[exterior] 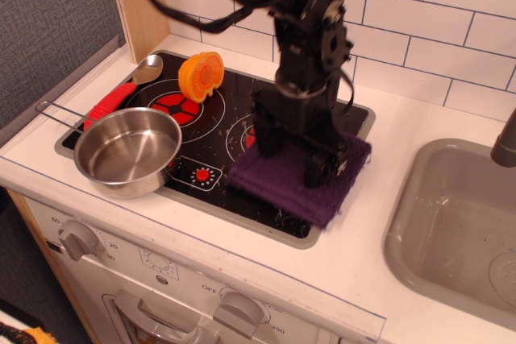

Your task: Place napkin on front right corner of stove top

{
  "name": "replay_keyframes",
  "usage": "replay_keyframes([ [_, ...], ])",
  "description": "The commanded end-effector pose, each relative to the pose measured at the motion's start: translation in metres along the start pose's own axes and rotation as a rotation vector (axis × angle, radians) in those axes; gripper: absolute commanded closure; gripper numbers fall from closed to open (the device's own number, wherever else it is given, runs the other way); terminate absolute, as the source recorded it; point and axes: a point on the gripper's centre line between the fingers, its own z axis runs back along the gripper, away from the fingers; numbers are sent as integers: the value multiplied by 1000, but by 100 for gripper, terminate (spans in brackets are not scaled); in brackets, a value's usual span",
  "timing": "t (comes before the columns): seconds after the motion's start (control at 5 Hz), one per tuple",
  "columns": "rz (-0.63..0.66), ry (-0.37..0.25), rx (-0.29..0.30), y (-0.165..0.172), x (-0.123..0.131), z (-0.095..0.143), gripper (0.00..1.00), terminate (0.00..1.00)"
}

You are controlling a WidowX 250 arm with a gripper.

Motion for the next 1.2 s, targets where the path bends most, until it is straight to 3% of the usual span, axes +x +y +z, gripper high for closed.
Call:
replay_keyframes([
  [0.0,-11,192,-35,-22,-72,-19,0,0],
  [0.4,12,191,-60,-25,-85,-9,0,0],
  [0.6,6,161,-54,-24,-78,-5,0,0],
  [1.0,-33,-21,-73,-38,-43,48,0,0],
])
